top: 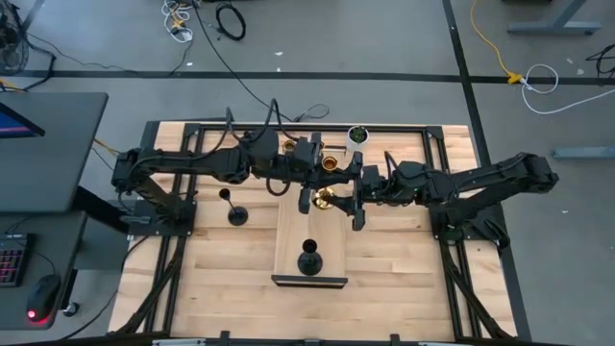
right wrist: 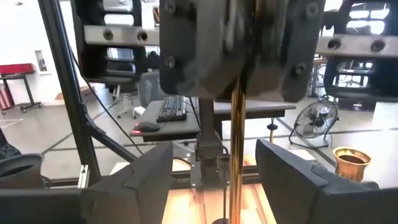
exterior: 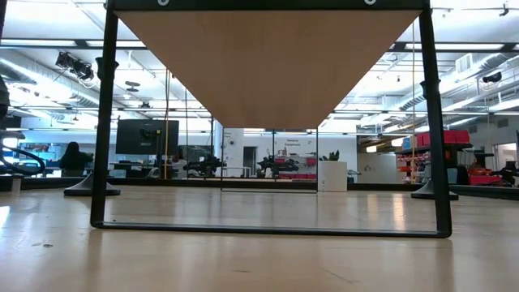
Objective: Pick & Place candle stick holders
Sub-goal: Put the golden candle holder aligned with the golden candle holder on the shelf
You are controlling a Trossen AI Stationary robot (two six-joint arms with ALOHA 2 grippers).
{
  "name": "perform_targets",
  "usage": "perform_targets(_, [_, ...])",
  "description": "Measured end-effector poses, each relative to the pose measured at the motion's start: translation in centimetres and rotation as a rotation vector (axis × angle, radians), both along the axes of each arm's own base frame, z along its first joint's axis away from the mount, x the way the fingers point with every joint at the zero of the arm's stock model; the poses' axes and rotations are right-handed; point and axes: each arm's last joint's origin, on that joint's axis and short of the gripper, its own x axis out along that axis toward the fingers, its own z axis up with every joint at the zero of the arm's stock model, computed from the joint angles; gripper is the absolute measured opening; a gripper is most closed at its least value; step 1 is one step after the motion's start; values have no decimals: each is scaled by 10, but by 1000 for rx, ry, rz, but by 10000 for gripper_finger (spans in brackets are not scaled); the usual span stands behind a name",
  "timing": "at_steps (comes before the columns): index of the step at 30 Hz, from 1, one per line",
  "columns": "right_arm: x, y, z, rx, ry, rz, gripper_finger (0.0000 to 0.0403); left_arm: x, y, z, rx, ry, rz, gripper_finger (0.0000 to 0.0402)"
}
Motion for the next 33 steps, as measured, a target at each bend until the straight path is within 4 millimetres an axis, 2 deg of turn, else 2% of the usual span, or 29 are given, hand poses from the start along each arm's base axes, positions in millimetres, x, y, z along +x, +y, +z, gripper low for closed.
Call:
perform_targets(5, [5, 0, -1, -4, -24, -1, 202, 0, 0, 0, -2, -2, -1, 13])
perform_targets(9, [5, 0, -1, -4, -27, -1, 162, 0, 0, 0, -10, -1, -9, 27])
perform_targets(18, [5, -1, -1, -5, -32, -6, 17, 0, -1, 0, -12, 3, -16, 16])
perform_targets(24, [5, -1, -1, -10, -30, -5, 19, 0, -1, 0, -11, 5, -13, 42])
perform_targets(33, [5, -1, -1, -18, -28, -8, 6, 0, -4, -1, -17, 10, -22, 24])
